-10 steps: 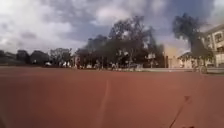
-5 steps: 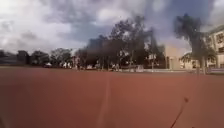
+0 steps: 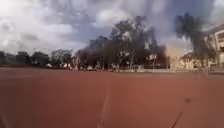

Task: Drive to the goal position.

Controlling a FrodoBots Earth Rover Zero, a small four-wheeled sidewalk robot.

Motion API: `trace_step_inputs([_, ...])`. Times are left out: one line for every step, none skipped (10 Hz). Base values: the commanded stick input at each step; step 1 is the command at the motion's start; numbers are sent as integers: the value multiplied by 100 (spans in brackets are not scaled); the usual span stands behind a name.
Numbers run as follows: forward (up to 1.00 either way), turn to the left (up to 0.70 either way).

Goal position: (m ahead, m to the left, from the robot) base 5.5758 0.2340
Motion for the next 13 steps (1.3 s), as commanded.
trace_step_inputs([70,0])
trace_step_inputs([70,0])
trace_step_inputs([70,0])
trace_step_inputs([70,0])
trace_step_inputs([70,0])
trace_step_inputs([70,0])
trace_step_inputs([70,0])
trace_step_inputs([70,0])
trace_step_inputs([70,0])
trace_step_inputs([70,0])
trace_step_inputs([70,0])
trace_step_inputs([70,0])
trace_step_inputs([70,0])
